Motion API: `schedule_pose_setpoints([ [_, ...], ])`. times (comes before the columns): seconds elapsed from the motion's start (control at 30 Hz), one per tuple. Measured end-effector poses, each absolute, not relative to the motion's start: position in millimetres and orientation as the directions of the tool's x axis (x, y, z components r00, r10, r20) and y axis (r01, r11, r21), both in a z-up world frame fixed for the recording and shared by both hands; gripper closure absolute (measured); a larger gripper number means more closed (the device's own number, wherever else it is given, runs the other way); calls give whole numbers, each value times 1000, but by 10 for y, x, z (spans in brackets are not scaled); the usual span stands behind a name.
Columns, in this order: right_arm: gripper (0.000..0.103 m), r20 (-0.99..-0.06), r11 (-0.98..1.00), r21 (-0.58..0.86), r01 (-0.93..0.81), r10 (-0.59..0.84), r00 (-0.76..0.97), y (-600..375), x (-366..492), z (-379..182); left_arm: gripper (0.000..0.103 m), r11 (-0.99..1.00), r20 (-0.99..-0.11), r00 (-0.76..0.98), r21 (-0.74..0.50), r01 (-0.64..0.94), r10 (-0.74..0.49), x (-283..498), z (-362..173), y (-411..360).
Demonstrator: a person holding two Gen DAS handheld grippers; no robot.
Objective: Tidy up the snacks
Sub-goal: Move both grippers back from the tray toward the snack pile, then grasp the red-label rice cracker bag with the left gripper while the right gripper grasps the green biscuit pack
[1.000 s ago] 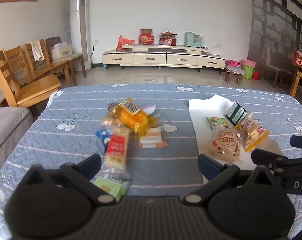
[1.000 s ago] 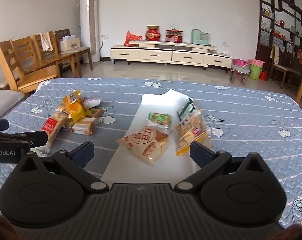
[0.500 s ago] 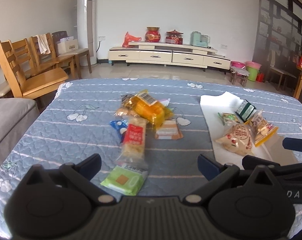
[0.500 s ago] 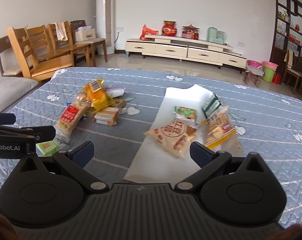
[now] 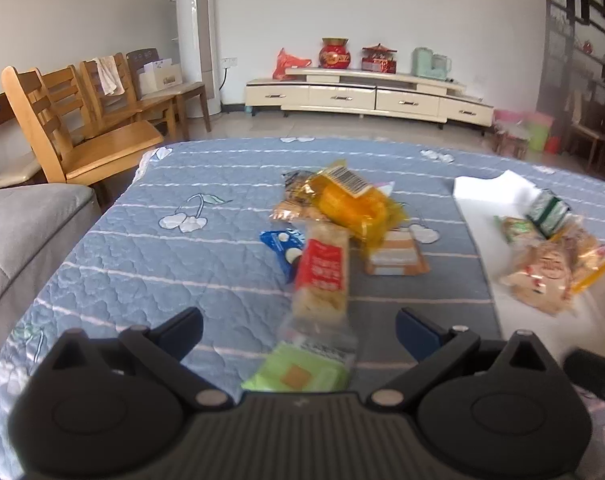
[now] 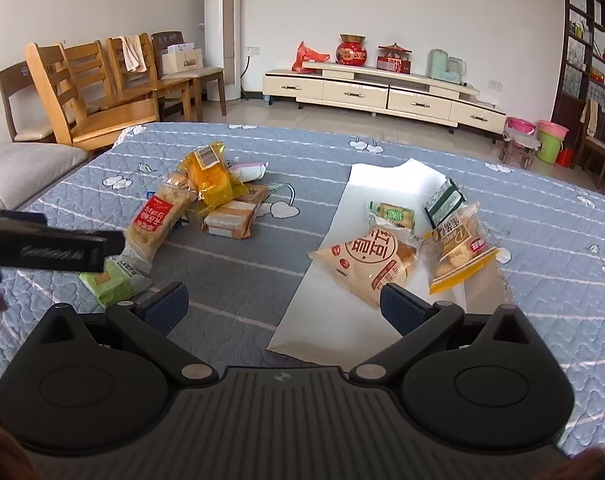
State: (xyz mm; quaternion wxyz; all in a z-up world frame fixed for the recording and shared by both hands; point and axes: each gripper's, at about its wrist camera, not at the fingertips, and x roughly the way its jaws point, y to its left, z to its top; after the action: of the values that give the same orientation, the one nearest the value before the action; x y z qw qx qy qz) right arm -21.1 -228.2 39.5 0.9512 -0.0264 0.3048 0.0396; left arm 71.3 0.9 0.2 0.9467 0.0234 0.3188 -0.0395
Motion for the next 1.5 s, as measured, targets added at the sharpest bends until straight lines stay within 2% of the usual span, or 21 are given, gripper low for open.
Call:
schedule_pose_setpoints([
  [0.23,0,-594,996,-21,-90,60,802,-2280,-180,362,2,991,-637,771,92,101,-20,1169,-172,-141],
  [0.3,0,-599,996,-24,-91,59,799,-2278,-170,343,5,988,-650,760,118,104,-2,1289,-248,-195],
  [0.4,0,-609,995,-30,-95,57,791,-2256,-159,314,29,985,-683,730,130,113,6,1441,-363,-235],
  [0.47,0,-614,995,-35,-98,56,787,-2242,-147,297,64,987,-711,703,95,129,-23,1500,-399,-196],
  [0.57,0,-621,994,-45,-104,53,782,-2208,-131,278,68,989,-704,708,71,133,-45,1462,-342,-100],
  [0.67,0,-630,993,-38,-109,60,774,-2179,-96,258,69,990,-694,715,22,136,-83,1372,-240,83],
  [0.87,0,-643,982,-27,-189,127,755,-1958,-47,211,69,996,-658,751,16,91,-58,1050,-93,498],
  [1.07,0,-648,918,-47,-395,273,712,-1526,47,114,69,1000,-649,760,8,-16,17,660,-128,933],
  [1.2,0,-657,845,-56,-532,370,657,-1243,244,37,69,997,-656,754,-36,-64,24,464,-195,1097],
  [1.4,0,-697,785,-73,-616,401,595,-965,629,-92,69,996,-661,750,-51,-69,19,357,-265,1167],
  [1.5,0,-716,798,-33,-601,401,571,-970,842,-144,69,996,-657,754,-56,-65,12,356,-265,1180],
])
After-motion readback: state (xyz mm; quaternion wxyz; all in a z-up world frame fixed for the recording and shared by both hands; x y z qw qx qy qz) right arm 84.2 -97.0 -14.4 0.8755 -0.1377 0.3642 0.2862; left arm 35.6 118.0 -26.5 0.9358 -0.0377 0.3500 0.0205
